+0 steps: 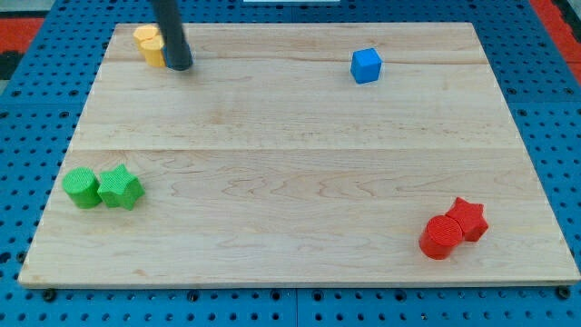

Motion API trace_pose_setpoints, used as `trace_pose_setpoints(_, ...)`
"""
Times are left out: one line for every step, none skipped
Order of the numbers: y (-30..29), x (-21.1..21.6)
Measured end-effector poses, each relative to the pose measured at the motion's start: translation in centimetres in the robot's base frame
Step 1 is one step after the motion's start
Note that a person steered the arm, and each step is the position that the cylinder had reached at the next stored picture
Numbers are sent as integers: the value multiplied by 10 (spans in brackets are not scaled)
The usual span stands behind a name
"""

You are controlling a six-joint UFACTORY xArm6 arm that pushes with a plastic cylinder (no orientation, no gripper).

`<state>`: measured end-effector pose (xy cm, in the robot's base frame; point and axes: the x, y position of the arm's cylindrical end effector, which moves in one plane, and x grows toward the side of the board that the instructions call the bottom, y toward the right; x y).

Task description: Push the blue cube into the triangle

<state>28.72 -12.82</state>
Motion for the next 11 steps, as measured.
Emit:
trace_pose_setpoints(107,-17)
trace_pose_setpoints(219,-45)
trace_pose_setpoints(293,-25)
trace_pose_setpoints(251,14)
trace_pose_setpoints(133,-2)
trace_pose_setpoints(41,-24)
trace_pose_setpoints(24,-31)
trace_pose_setpoints(91,-54)
trace_pose_setpoints(64,-78)
trace_pose_setpoints(6,-61)
trace_pose_setpoints(10,-56)
